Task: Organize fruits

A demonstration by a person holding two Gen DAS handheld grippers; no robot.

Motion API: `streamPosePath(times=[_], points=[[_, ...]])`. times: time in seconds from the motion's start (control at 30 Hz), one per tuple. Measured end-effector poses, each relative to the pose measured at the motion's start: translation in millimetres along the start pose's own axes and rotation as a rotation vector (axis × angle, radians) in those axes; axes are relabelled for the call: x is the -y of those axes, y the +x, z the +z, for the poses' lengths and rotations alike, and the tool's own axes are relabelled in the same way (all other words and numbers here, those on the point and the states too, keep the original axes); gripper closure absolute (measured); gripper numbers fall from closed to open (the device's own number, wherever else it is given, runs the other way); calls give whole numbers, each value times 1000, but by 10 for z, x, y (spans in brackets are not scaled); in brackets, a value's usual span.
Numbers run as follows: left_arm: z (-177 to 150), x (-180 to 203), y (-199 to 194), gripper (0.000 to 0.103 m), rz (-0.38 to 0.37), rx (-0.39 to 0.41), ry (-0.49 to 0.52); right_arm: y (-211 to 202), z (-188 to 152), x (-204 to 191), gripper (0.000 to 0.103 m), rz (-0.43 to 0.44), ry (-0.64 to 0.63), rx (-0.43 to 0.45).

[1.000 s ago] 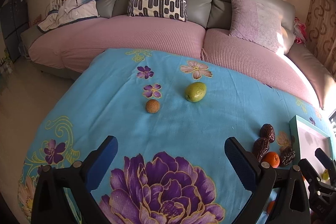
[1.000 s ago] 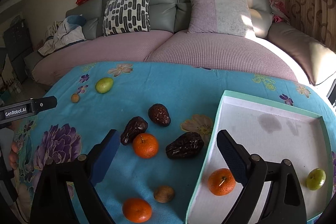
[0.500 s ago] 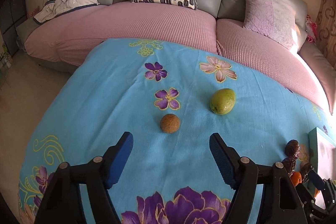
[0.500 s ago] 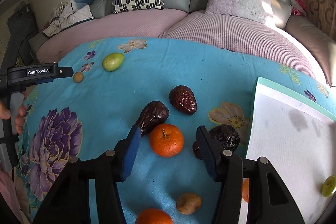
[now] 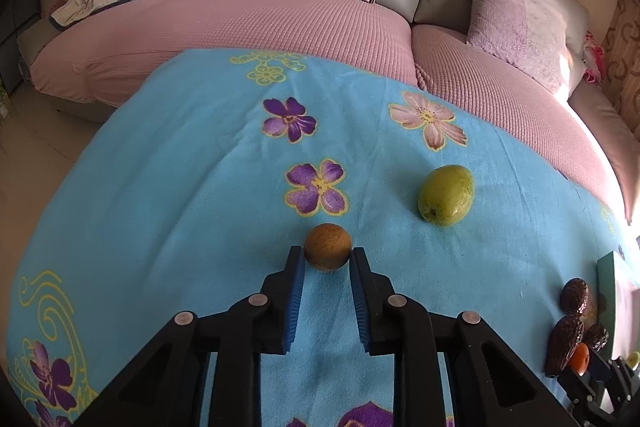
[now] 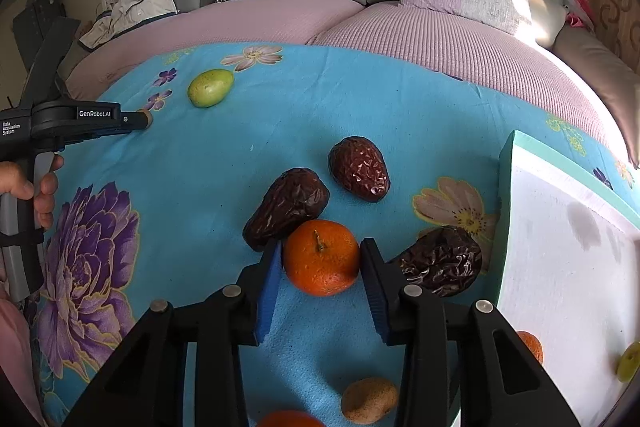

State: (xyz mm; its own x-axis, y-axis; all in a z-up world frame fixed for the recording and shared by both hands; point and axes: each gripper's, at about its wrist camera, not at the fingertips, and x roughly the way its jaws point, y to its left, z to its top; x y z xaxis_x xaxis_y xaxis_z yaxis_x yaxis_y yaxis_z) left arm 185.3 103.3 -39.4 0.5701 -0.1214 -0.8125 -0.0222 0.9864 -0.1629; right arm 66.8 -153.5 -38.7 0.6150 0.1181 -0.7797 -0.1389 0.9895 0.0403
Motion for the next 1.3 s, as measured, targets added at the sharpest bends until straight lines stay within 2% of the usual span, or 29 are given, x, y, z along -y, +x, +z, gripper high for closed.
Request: streamPosePath(times=[0.27, 0.33, 0.53, 0.67, 0.77, 0.93, 1.03, 1.1, 1.17, 1.3], points=[[-28, 100, -201, 82, -17, 33, -2, -170, 37, 22, 63, 7, 17, 42], [-50, 194, -304, 99, -33, 48, 5, -269, 47, 45, 63, 6, 25, 64], [-125, 390, -410, 99, -37, 46, 39, -441, 27, 138, 63, -3, 43, 85], [-92, 306, -392, 98, 11, 59, 23, -471, 20, 211, 63, -8, 58, 90], [-57, 202, -371, 97, -1, 56, 4, -458, 9, 283, 63, -14, 81, 83], [-47, 80, -337, 89, 22, 34, -18, -480, -7, 371, 63, -26, 102, 85], [-100, 110, -316, 86, -10, 19, -13, -474, -11, 390, 63, -28, 108, 80], [-129, 157, -281, 74, -17, 8, -3, -469, -14, 392, 63, -26, 106, 77], [-151, 202, -259, 69, -15, 2, 6, -469, -15, 387, 63, -25, 101, 77], [-194, 259, -225, 69, -11, -8, 23, -459, -18, 385, 63, -26, 100, 72]])
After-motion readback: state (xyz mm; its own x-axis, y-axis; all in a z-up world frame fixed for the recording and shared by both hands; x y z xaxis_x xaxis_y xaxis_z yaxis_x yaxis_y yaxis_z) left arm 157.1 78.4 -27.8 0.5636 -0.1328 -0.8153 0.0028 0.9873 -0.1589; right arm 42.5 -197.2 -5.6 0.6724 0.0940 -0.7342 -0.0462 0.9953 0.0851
